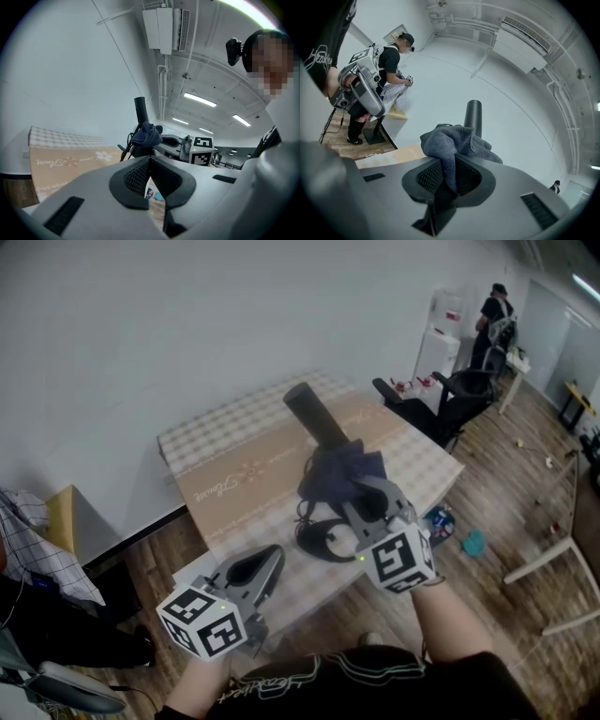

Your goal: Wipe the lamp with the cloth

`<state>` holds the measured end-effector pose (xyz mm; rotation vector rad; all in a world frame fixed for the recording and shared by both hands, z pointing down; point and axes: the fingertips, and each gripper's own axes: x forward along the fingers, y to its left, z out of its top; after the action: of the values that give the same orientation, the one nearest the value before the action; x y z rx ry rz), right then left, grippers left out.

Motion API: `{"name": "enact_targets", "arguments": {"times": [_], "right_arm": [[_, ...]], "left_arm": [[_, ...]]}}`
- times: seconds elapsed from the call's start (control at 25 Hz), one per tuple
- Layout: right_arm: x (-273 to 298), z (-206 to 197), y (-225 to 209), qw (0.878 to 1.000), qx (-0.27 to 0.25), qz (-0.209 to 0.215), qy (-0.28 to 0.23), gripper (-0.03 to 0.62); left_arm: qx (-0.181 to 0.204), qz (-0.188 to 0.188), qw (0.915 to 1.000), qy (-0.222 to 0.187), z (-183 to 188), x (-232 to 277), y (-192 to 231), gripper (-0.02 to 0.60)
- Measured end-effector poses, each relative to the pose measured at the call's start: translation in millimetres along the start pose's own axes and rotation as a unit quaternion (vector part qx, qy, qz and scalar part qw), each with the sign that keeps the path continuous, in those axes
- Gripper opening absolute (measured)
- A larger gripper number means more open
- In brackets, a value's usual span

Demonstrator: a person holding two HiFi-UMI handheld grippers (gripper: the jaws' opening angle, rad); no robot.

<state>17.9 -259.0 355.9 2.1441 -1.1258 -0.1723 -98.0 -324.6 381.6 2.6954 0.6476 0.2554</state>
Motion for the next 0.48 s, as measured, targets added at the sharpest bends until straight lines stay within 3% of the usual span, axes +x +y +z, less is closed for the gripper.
{"name": "enact_targets", "arguments": {"times": [0.48], "right_arm": [[-15,-32,17,1.0,0.022,0.018,0.012,0.057]], "left_arm": [[-0.018,0.003,0.9997,0.015,-23,9,-5,0.0]]}}
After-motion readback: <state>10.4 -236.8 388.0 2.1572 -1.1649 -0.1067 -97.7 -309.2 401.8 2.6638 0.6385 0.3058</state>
